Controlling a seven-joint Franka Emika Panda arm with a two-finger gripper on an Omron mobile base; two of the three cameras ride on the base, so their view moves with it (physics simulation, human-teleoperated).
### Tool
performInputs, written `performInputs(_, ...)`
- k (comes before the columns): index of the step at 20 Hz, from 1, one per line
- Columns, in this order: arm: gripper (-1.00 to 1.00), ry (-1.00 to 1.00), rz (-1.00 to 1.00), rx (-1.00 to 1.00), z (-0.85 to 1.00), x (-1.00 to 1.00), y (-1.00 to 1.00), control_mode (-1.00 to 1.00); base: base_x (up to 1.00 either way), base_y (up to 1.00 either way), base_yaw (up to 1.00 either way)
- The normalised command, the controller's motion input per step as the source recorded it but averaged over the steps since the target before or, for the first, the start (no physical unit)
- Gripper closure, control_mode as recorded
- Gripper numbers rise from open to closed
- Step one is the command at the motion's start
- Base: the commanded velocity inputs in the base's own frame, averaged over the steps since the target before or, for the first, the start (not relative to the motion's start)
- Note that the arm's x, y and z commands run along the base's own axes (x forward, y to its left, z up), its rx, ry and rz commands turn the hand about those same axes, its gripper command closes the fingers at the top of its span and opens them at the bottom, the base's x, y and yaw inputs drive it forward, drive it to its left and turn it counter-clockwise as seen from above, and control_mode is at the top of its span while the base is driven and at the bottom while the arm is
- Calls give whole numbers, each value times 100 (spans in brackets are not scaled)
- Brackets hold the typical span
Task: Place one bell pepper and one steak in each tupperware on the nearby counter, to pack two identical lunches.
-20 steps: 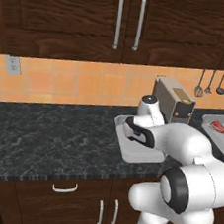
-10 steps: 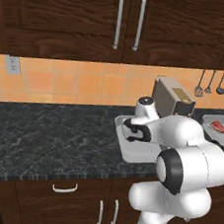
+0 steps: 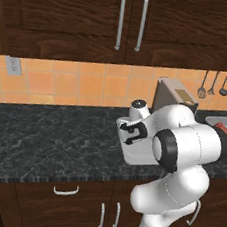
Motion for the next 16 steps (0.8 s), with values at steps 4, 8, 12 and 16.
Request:
performInputs(4, -100, 0, -8, 0, -19, 2, -24, -100, 0, 0, 0)
performInputs(8, -100, 0, -8, 0, -4, 0, -24, -100, 0, 0, 0)
performInputs(12, -100, 0, -6, 0, 14, -12, -4, -100, 0, 0, 0)
performInputs(16, -100, -3, -1, 0, 68, -86, 0, -100, 0, 0, 0)
